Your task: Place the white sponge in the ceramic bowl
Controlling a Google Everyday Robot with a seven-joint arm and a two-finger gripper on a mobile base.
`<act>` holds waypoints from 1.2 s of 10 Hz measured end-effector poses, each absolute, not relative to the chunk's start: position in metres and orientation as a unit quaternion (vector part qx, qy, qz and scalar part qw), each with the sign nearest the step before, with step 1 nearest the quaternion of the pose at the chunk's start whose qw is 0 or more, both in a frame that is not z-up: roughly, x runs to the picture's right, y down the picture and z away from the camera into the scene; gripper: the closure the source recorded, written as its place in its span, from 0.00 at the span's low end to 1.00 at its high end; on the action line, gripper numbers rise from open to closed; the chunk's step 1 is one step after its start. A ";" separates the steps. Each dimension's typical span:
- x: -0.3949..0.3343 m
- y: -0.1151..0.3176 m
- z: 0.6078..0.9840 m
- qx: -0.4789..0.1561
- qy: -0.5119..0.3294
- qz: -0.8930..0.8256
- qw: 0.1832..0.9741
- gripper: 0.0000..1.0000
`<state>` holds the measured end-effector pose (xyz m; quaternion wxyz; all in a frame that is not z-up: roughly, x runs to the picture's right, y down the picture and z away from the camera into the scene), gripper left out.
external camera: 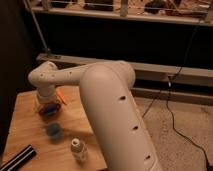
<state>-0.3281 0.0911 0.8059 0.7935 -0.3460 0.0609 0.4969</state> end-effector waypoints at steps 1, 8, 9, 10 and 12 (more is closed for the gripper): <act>-0.325 0.089 0.803 -0.340 0.060 0.499 0.795 0.20; -0.241 0.052 0.795 -0.293 0.103 0.564 0.765 0.20; -0.219 0.043 0.800 -0.281 0.109 0.584 0.754 0.20; -0.195 0.034 0.804 -0.269 0.116 0.606 0.740 0.20; -0.168 0.027 0.810 -0.255 0.125 0.629 0.724 0.20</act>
